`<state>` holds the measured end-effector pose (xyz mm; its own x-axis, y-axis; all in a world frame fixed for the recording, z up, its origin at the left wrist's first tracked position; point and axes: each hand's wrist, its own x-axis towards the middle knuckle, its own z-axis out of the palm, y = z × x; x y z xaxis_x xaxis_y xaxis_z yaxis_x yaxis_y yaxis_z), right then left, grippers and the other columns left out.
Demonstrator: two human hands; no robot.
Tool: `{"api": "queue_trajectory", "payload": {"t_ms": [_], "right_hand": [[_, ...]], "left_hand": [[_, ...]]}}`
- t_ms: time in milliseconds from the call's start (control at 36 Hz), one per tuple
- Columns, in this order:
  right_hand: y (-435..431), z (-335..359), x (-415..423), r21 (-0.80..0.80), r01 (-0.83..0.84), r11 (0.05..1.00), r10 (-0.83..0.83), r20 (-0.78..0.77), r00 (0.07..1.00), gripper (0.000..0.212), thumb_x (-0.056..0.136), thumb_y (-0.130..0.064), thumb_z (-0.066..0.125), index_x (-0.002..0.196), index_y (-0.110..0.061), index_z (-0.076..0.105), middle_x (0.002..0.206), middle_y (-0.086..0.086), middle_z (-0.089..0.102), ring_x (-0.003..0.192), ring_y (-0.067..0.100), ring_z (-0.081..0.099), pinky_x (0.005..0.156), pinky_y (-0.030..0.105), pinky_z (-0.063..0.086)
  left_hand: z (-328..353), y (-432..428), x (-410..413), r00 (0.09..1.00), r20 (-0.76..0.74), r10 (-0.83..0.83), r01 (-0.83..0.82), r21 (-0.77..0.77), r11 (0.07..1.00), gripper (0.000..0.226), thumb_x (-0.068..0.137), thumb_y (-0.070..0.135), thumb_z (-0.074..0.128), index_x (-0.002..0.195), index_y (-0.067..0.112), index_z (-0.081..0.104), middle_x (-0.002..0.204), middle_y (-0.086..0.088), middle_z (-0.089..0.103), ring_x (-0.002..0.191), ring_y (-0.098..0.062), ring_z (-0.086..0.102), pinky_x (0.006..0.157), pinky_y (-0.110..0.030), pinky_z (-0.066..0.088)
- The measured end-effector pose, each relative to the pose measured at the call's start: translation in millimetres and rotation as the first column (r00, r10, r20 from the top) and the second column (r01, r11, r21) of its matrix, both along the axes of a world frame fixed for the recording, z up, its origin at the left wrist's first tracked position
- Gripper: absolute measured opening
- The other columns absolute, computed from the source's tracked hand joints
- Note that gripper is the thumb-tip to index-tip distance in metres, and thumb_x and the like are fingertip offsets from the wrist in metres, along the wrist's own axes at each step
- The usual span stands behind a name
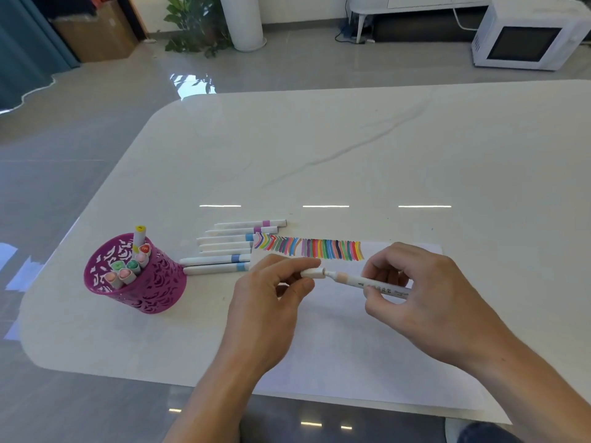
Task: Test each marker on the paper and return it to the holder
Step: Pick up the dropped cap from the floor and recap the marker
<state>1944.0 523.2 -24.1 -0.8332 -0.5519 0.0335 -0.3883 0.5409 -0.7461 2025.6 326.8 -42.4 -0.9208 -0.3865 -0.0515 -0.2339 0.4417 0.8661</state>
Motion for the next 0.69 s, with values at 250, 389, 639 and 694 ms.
{"api": "queue_trajectory", "payload": {"t_ms": [250, 389, 639, 694], "right_hand": [[0.1, -2.0, -1.3, 0.001, -0.005, 1.0, 0.005, -0.007, 1.0, 0.015, 0.081, -0.021, 0.075, 0.078, -0.033, 0.067, 0.086, -0.015, 0.065, 0.087, 0.01, 0.061, 0.074, 0.017, 0.048], [0.0, -2.4, -1.4, -0.019, -0.007, 1.0, 0.007, -0.03, 1.0, 0.017, 0.084, -0.02, 0.076, 0.081, -0.034, 0.067, 0.089, -0.015, 0.065, 0.09, 0.009, 0.062, 0.075, 0.017, 0.048], [5.2, -4.0, -5.3, -0.056, -0.033, 0.998, 0.035, 0.026, 0.999, 0.021, 0.089, -0.017, 0.08, 0.086, -0.035, 0.071, 0.093, -0.015, 0.066, 0.093, 0.008, 0.062, 0.079, 0.011, 0.045], [6.3, -5.4, -5.8, -0.053, -0.03, 0.998, 0.032, 0.034, 0.999, 0.021, 0.089, -0.016, 0.08, 0.086, -0.035, 0.071, 0.093, -0.015, 0.067, 0.094, 0.007, 0.062, 0.079, 0.011, 0.045]], "left_hand": [[-0.3, 2.0, 0.5, 0.996, -0.019, -0.084, 0.083, -0.061, 0.995, 0.028, 0.094, 0.017, 0.067, 0.109, 0.04, 0.074, 0.092, 0.023, 0.065, 0.086, -0.003, 0.061, 0.072, -0.009, 0.043], [-0.6, 0.7, 0.6, 0.994, -0.012, -0.105, 0.104, -0.059, 0.993, 0.026, 0.096, 0.019, 0.065, 0.111, 0.038, 0.073, 0.088, 0.025, 0.064, 0.084, -0.004, 0.062, 0.071, -0.01, 0.045], [-1.0, 1.7, 0.5, 0.993, -0.036, -0.111, 0.108, -0.068, 0.992, 0.024, 0.097, 0.017, 0.063, 0.107, 0.037, 0.073, 0.087, 0.02, 0.066, 0.084, -0.006, 0.064, 0.072, -0.013, 0.05], [-1.2, 3.8, 0.4, 0.992, -0.041, -0.116, 0.112, -0.092, 0.99, 0.026, 0.097, 0.017, 0.063, 0.105, 0.039, 0.073, 0.087, 0.021, 0.066, 0.084, -0.006, 0.064, 0.071, -0.014, 0.05]]}}
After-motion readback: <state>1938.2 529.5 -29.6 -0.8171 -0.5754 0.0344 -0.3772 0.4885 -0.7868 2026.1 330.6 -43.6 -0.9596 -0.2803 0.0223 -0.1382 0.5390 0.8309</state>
